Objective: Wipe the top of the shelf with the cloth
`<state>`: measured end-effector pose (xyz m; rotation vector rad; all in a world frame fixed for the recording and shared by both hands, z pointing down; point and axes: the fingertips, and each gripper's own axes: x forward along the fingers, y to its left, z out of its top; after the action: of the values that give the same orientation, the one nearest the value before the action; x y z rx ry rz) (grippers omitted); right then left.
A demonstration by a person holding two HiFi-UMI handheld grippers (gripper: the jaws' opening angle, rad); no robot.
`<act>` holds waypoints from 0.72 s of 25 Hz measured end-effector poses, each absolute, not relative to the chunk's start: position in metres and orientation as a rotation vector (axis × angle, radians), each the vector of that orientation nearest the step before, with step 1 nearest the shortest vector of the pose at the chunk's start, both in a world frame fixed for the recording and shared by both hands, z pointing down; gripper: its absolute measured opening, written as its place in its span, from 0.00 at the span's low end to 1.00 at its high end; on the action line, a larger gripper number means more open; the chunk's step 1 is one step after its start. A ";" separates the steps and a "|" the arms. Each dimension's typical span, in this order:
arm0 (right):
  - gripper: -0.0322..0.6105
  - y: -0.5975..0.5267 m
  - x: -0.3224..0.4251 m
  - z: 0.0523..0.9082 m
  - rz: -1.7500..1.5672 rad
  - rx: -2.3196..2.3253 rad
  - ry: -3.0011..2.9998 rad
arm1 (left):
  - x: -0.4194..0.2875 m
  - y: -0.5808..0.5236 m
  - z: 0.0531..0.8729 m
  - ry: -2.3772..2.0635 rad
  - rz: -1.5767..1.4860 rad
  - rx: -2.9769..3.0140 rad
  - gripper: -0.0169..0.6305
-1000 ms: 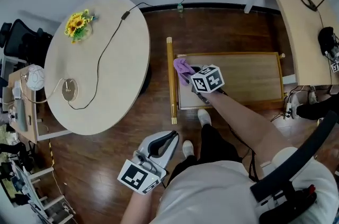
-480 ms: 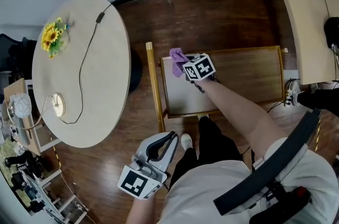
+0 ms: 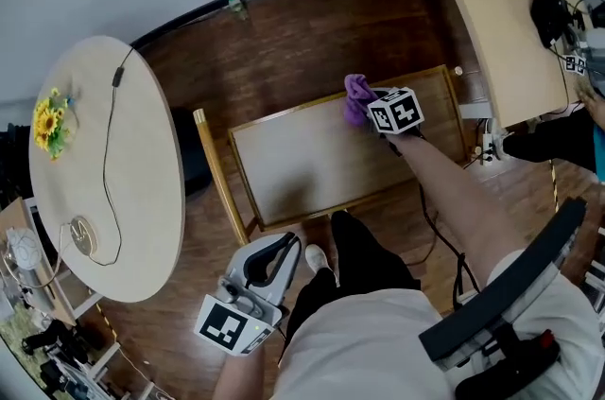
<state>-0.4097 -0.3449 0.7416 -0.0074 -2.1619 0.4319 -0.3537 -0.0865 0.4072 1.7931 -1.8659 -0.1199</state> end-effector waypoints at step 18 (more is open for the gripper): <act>0.17 -0.549 -0.259 0.729 0.276 0.412 -2.003 | -0.339 -0.102 0.411 -1.792 -0.059 1.851 0.06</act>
<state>-0.2586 -0.5490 0.7290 0.4124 -2.0025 0.2759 -0.3388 -0.1020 0.4107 1.8508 -1.7924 -0.0591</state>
